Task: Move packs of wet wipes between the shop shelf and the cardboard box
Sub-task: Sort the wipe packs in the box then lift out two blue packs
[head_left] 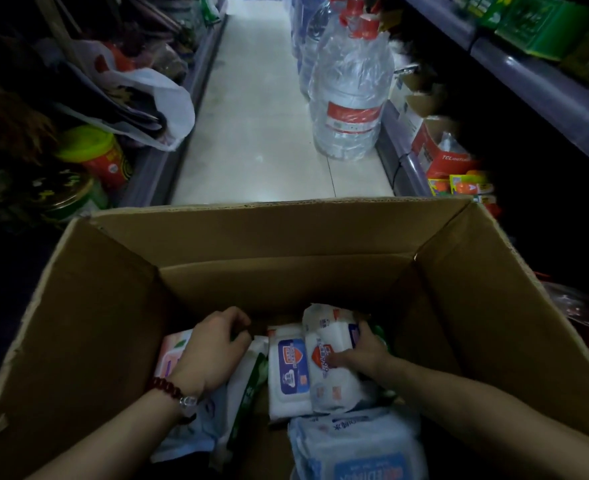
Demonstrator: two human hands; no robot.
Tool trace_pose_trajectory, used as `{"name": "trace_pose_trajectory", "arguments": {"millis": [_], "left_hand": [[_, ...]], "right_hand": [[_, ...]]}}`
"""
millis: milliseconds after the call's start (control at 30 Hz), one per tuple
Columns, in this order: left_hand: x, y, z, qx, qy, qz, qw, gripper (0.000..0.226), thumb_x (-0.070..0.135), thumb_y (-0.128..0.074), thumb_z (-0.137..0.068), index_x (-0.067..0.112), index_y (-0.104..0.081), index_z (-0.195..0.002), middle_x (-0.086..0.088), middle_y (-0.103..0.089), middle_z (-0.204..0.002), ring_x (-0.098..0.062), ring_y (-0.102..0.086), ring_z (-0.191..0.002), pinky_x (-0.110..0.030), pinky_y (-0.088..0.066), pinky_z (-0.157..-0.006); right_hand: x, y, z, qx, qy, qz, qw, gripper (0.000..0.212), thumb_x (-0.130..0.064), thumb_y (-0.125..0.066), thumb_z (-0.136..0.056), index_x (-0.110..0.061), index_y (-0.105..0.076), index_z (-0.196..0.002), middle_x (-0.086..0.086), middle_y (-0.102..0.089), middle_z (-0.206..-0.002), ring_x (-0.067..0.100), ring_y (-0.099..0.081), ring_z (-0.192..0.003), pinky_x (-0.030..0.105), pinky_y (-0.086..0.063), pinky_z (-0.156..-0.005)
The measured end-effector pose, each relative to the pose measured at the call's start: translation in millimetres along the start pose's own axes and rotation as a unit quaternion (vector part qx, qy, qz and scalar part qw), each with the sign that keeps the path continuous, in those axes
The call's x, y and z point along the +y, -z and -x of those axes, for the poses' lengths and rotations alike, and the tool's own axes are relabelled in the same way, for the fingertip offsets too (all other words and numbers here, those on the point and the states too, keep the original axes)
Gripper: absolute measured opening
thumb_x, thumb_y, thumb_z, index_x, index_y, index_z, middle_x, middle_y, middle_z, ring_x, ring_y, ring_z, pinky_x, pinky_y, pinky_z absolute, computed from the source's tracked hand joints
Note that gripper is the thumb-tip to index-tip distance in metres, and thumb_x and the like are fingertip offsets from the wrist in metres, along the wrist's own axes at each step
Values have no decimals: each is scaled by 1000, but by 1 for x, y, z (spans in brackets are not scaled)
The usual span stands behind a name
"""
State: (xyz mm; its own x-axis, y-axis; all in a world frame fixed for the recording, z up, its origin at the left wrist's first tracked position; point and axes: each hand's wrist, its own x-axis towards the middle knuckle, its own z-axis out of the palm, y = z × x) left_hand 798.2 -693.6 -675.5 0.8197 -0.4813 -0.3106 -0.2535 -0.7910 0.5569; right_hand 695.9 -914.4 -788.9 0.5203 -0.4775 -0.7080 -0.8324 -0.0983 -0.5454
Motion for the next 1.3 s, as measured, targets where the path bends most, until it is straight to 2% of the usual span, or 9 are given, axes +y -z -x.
{"name": "trace_pose_trajectory", "arguments": {"millis": [100,267,467,533,667,767,833,1000,1300], "left_hand": [[0,2,-1,-1,4,8,1000,25,19,-53,-93,20,-57,-118,-2,-56,-118,-10,-50,-99,-22,-38,-80],[-1,1,-2,-8,4,5,1000,28,21,-54,-92,20,-56,-119,-3,-56,-119,-14,-53,-103,-22,-37,-79],[-5,2,0,3,5,-4,1000,29,21,-55,-92,18,-56,-120,-6,-55,-121,-18,-54,-109,-22,-36,-79],[-7,3,0,-3,6,-8,1000,30,21,-55,-92,16,-56,-121,-8,-55,-122,-21,-53,-110,-23,-38,-80],[-3,3,0,-19,-2,-7,1000,31,21,-56,-91,15,-56,-122,-10,-56,-122,-23,-54,-109,-27,-41,-83],[2,0,3,-22,-12,-7,1000,30,21,-57,-91,16,-57,-120,-9,-57,-120,-20,-54,-102,-25,-39,-79],[4,-3,7,-25,-19,-8,999,29,21,-57,-91,15,-57,-119,-9,-57,-120,-20,-55,-104,-25,-39,-80],[8,-15,17,-45,-33,-5,998,29,20,-55,-90,12,-58,-118,-11,-60,-120,-23,-56,-107,-25,-38,-80],[6,-9,14,-28,-26,13,999,24,17,-57,-90,14,-60,-113,-9,-63,-113,-22,-58,-102,-31,-45,-85]], "right_hand": [[-18,-5,17,41,29,97,994,125,-34,-88,-55,-46,-8,-149,11,-30,-141,35,-45,-122,46,-51,-94],[-61,-26,28,55,41,171,983,120,-51,-81,-64,-39,2,-151,16,-20,-147,40,-29,-134,49,-35,-107],[-57,-69,45,36,21,244,969,127,-74,-66,-67,-32,21,-150,23,-5,-155,45,-21,-140,51,-32,-109],[-62,-58,48,7,9,227,974,124,-76,-64,-68,-33,17,-151,21,-6,-157,44,-27,-138,46,-34,-110],[-74,-14,59,0,46,242,969,93,-63,-60,-82,-22,-16,-153,18,-27,-154,36,-44,-130,42,-43,-106],[-74,14,78,10,89,239,967,73,-44,-68,-84,-18,-35,-144,12,-44,-141,29,-54,-120,35,-51,-90],[-68,28,94,-15,96,237,967,70,-36,-70,-85,-17,-36,-143,10,-47,-140,26,-53,-121,30,-48,-84],[-36,39,109,-94,76,287,950,79,-38,-72,-83,-18,-33,-148,7,-39,-151,25,-42,-135,37,-39,-107],[-6,22,111,-220,96,364,900,91,-34,-77,-78,-21,-24,-150,3,-35,-154,23,-38,-138,38,-34,-112]]}}
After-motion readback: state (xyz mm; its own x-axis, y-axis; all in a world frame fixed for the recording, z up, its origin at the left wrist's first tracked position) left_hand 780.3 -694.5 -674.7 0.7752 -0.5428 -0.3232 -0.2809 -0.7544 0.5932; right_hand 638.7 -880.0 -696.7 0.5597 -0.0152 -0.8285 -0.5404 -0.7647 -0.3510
